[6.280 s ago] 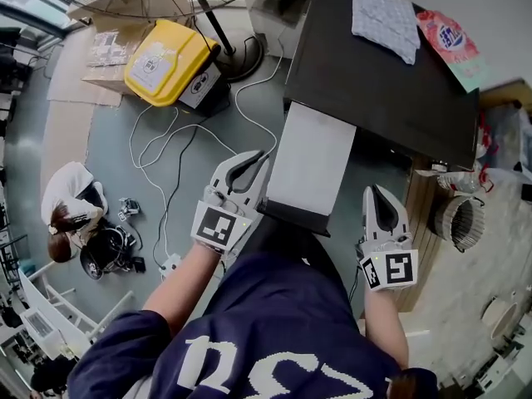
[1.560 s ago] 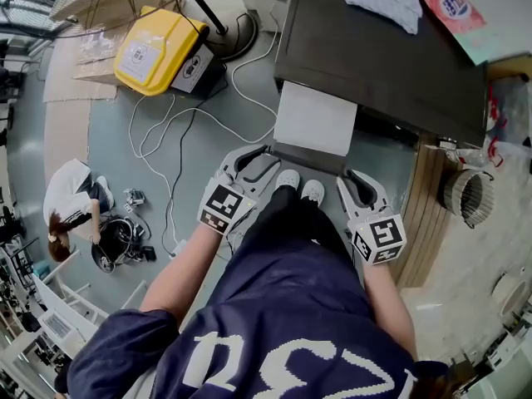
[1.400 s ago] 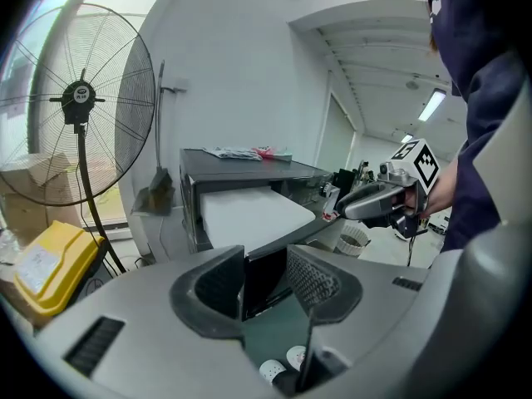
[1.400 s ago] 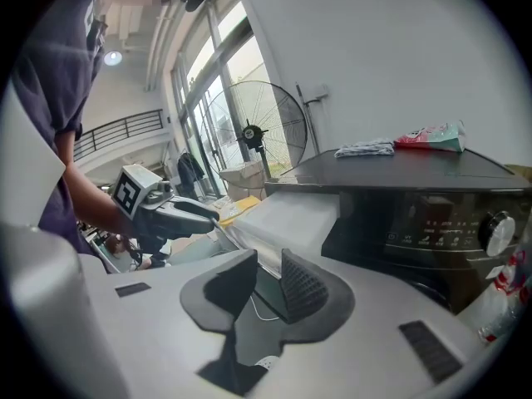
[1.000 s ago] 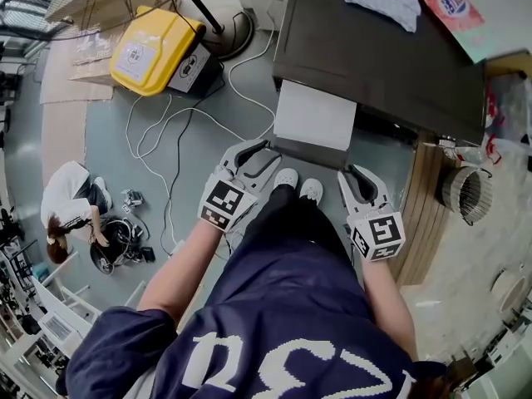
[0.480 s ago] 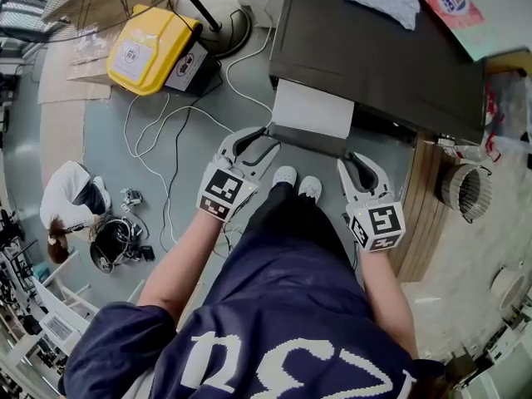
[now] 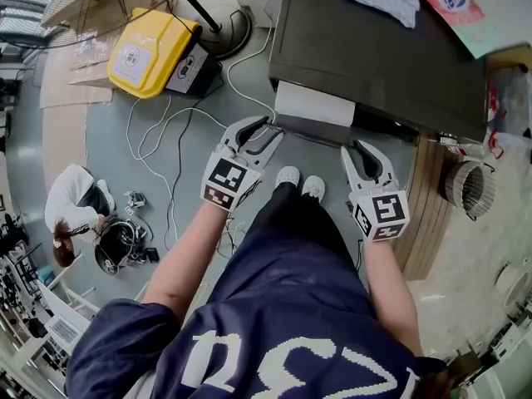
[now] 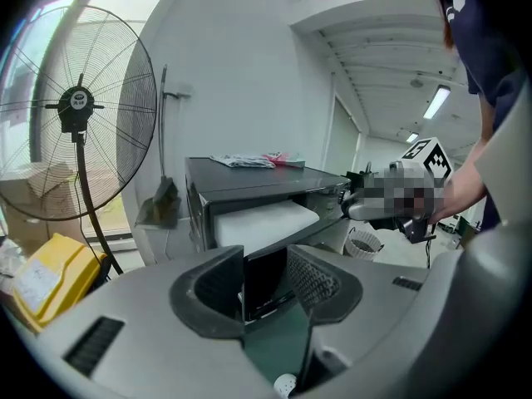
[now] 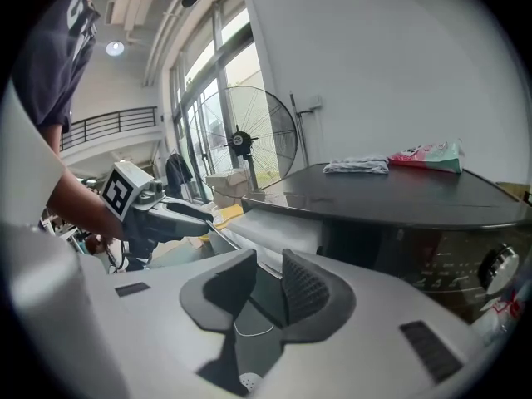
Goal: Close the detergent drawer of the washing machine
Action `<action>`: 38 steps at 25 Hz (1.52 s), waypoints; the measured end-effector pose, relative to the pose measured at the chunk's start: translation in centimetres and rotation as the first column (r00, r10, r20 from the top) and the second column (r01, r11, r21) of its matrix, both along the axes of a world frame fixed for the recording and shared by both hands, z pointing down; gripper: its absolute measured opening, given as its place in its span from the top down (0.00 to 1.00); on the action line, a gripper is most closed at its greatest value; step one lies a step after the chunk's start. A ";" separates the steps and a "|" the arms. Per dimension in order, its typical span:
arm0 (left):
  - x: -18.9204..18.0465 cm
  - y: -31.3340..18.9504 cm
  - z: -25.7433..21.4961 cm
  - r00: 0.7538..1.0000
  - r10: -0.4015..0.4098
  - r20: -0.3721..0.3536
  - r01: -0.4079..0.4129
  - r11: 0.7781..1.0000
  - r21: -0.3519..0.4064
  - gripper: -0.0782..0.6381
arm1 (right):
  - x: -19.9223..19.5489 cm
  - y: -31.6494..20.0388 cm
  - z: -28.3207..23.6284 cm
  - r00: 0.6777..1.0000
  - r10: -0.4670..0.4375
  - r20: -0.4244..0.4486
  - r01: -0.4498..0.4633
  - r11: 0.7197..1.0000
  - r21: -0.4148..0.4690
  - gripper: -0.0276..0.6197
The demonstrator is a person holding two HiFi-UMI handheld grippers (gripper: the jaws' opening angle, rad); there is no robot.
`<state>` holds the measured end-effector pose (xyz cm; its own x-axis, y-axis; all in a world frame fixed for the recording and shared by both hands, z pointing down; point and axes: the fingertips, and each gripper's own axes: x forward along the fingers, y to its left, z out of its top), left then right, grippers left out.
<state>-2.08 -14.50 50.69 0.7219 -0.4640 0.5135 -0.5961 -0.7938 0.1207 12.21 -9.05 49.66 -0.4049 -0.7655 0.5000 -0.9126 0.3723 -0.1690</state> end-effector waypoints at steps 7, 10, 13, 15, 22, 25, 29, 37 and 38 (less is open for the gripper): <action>0.3 -1.3 0.1 1.000 -0.005 -0.002 0.005 1.000 0.007 0.65 | 0.3 -1.3 0.0 1.000 0.017 -0.010 -0.017 1.000 0.011 0.78; 0.5 -1.8 0.1 1.000 -0.008 -0.003 0.008 1.000 0.009 0.64 | 0.5 -1.8 0.0 1.000 0.027 -0.011 -0.027 1.000 0.016 0.78; 0.7 -2.3 0.2 1.000 -0.011 -0.001 0.011 1.000 0.010 0.64 | 0.7 -2.3 0.0 0.999 0.033 -0.012 -0.033 0.999 0.019 0.78; 0.7 -2.7 0.2 1.000 -0.014 -0.002 0.014 1.000 0.011 0.64 | 0.8 -2.7 0.1 0.999 0.036 -0.013 -0.035 0.999 0.021 0.78; 1.1 -4.0 0.1 1.000 -0.020 -0.012 0.020 1.000 0.020 0.64 | 1.1 -4.0 0.0 0.999 0.046 -0.014 -0.045 0.998 0.036 0.77; 1.2 -4.3 0.2 1.000 -0.021 -0.015 0.022 1.000 0.022 0.64 | 1.2 -4.3 0.0 0.999 0.045 -0.018 -0.044 0.998 0.046 0.77; 1.3 -4.6 0.1 1.000 -0.021 -0.013 0.021 1.000 0.021 0.64 | 1.3 -4.6 -0.1 0.999 0.047 -0.023 -0.046 0.998 0.052 0.77; 1.4 -4.7 0.1 0.999 -0.033 -0.006 0.033 0.999 0.011 0.64 | 1.4 -4.7 -0.2 0.997 0.080 -0.015 -0.079 0.996 0.050 0.77; 1.4 -4.7 0.0 0.999 -0.035 -0.008 0.035 0.999 0.012 0.64 | 1.4 -4.8 -0.2 0.996 0.090 -0.013 -0.089 0.995 0.044 0.77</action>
<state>-0.70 -19.25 50.74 0.7093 -0.4949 0.5020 -0.6224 -0.7740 0.1165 13.60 -13.83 49.43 -0.3267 -0.8193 0.4712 -0.9448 0.2959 -0.1406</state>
